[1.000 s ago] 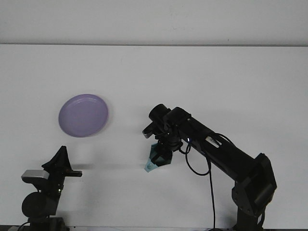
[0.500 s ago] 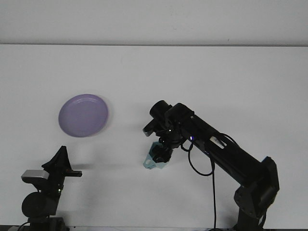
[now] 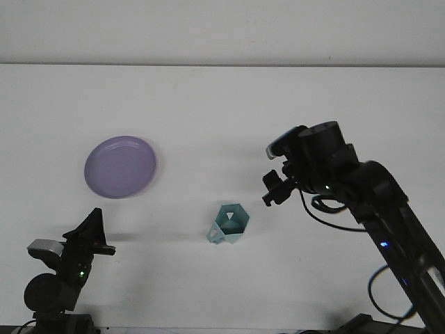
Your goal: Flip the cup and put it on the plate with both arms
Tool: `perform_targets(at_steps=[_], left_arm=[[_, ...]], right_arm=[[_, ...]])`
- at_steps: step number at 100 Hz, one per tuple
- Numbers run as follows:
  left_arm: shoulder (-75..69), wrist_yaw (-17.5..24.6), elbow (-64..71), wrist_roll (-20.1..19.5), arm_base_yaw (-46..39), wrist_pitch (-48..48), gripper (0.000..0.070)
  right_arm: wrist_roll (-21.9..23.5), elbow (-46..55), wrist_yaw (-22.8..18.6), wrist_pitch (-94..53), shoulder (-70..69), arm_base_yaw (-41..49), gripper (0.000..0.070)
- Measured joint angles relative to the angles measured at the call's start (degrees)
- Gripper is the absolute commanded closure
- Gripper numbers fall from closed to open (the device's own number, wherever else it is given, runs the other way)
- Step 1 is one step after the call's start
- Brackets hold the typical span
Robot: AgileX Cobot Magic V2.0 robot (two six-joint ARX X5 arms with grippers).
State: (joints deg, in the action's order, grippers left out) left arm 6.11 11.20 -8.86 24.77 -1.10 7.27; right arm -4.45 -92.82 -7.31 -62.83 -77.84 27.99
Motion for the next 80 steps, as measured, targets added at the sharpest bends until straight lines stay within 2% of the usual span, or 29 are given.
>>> perform_targets(at_steps=[11,29,39,55,68,72,80], left_arm=[[5.0,4.0,-3.9,1.1,0.2,-0.9,0.0688],[15.3,10.3,-13.4,1.5,2.1,-1.4,0.0688],[22.1,11.7,-20.4,1.2,4.3,-5.7,0.0687],[34.8,13.2,-32.5,-2.6,10.1,-15.4,0.0687],[45.0,13.6,-41.8,-7.8,16.3,-23.8,0.068],[48.1,13.7,-44.8,-9.5,18.3,-26.8,0.0651],[54.4,13.8,-51.0,-12.9,21.7,-33.1,0.0482]], right_arm=[[1.0,9.8,2.2,8.9,8.3,-1.8,0.0316],[4.4,31.7,7.1,26.4,24.0,-4.5,0.0316],[5.4,43.2,8.5,35.1,33.0,-5.6,0.0316],[5.8,57.1,9.4,43.2,45.7,-6.0,0.0316],[5.8,63.7,13.8,43.9,54.1,-6.0,0.0316],[5.8,64.8,15.2,43.6,56.1,-6.0,0.0316],[6.0,65.5,16.3,43.6,59.0,-6.0,0.0316]])
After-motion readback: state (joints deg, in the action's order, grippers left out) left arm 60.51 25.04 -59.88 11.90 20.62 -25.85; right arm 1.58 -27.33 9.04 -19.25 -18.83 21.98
